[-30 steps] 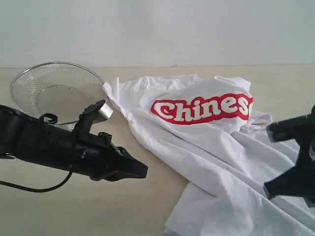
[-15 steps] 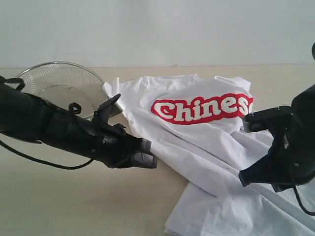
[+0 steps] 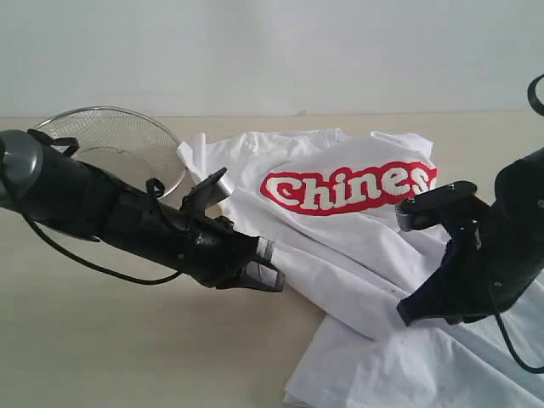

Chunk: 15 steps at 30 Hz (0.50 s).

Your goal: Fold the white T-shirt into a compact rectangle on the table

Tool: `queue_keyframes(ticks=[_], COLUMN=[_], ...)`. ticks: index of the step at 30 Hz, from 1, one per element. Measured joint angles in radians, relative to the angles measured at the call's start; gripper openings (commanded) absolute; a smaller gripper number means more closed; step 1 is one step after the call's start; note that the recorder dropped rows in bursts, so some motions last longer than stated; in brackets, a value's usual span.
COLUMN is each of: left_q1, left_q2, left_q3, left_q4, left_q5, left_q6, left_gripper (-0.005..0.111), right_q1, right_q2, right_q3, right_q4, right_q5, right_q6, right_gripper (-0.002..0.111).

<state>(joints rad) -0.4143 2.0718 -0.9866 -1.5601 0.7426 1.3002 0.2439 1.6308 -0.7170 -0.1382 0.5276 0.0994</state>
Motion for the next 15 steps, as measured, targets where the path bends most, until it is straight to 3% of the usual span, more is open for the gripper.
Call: queue_keyframes(ticks=[6,9,12,15], left_q1=[0.045,0.087,0.129,0.167], left_q2=[-0.033,-0.038,-0.039,-0.051], left_q3=[-0.002,-0.002,-0.002,0.000], left_q4=[0.086,0.118,0.144,0.162], left_q5=[0.002,0.019,0.076,0.119], left_q6=[-0.006,-0.034,-0.043,-0.045], left_gripper=[0.004,0.004,0.004,0.004], right_q1=[0.028,0.084,0.133,0.154], right_q2=[0.000,0.000,0.000,0.000], right_q3=[-0.049,-0.134,-0.212,-0.261], right_q4=[0.245,0.317,0.336,0.339], right_q5=[0.044,0.100,0.132,0.143], right_q6=[-0.331,-0.408,-0.428,-0.433], right_gripper=[0.000,0.007,0.027,0.060])
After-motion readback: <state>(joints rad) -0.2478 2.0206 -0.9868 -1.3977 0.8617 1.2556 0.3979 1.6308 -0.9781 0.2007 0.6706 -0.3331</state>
